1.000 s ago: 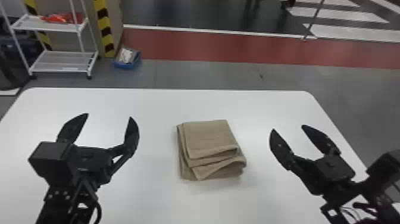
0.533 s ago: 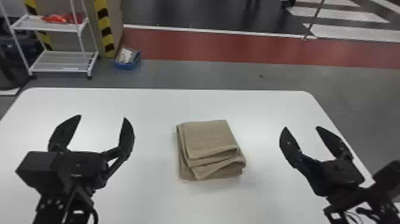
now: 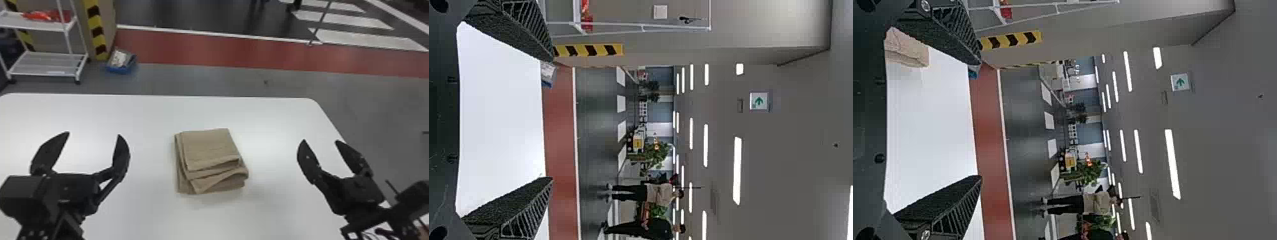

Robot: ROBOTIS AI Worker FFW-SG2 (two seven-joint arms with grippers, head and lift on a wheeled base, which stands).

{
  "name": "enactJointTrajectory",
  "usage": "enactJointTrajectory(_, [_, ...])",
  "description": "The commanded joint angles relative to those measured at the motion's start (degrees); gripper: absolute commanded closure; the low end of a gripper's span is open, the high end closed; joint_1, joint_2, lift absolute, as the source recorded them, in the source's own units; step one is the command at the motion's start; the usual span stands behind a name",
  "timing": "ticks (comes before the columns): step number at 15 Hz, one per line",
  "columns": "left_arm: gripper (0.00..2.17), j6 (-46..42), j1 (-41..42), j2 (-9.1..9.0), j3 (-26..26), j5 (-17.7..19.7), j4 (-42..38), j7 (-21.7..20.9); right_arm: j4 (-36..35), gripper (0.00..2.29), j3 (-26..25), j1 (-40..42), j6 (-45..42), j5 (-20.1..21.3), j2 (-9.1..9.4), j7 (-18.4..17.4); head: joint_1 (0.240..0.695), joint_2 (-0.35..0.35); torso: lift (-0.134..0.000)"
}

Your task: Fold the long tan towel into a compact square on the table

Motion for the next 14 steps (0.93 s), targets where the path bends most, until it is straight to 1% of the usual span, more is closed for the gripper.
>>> enactJointTrajectory(1, [0.03, -1.3, 0.6, 0.0, -0.3, -0.2, -0.3, 0.6, -0.8, 0.07, 0.2, 1.5, -2.2, 0.0, 0.05, 0.1, 0.695, -0.195, -0.125])
enactJointTrajectory(4, [0.04, -5.0, 1.9, 0.0, -0.6, -0.2, -0.7, 2.8, -1.3, 0.07, 0.9, 3.3, -4.9, 0.0, 0.05, 0.0, 0.695, -0.193, -0.125])
enactJointTrajectory(10, [0.05, -4.0, 2.5, 0.0, -0.4, -0.2, -1.0, 1.7, -1.4, 0.07, 0.3, 3.9, -5.2, -1.2, 0.05, -0.1, 0.695, -0.197, -0.125])
enactJointTrajectory(14, [0.05, -2.4, 2.6, 0.0, -0.3, -0.2, -1.9, 1.5, -2.2, 0.06, 2.0, 3.8, -4.3, -0.9, 0.05, -0.2, 0.695, -0.197, -0.125])
